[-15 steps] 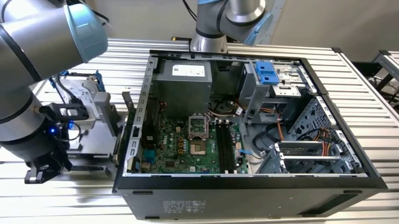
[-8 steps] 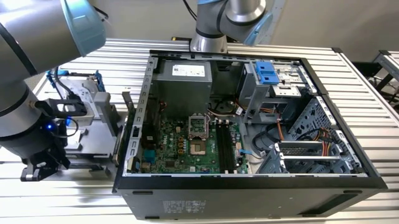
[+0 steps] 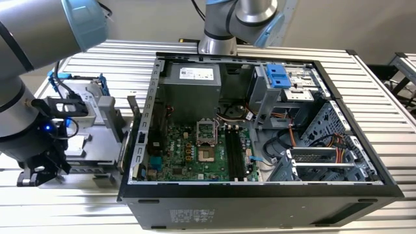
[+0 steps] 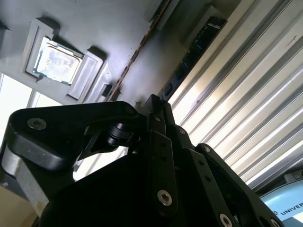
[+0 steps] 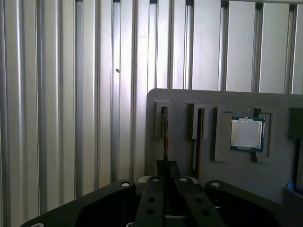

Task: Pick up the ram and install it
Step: 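Pick up the ram and move it above insertion slot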

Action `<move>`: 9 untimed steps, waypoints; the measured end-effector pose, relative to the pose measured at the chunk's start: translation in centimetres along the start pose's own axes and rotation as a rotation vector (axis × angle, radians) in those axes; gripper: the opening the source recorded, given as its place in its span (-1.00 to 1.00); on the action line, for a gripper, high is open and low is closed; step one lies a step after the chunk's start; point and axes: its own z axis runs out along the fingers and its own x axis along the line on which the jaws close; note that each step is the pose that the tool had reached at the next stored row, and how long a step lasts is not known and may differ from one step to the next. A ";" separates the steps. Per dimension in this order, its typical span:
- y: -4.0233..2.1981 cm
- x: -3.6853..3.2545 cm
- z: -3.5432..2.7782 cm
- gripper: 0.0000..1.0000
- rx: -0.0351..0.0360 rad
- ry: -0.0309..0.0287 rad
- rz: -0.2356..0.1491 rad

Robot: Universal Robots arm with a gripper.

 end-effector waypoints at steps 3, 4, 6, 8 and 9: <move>0.02 -0.02 -0.41 -1.00 -0.0001 0.0000 0.000; 0.02 -0.02 -0.53 -1.00 0.0000 0.0000 0.000; 0.03 -0.03 -0.73 -1.00 -0.0001 0.0001 0.000; 0.03 -0.04 -0.88 -1.00 0.0000 0.0000 0.000; 0.03 -0.04 -0.94 -1.00 0.0001 0.0000 0.001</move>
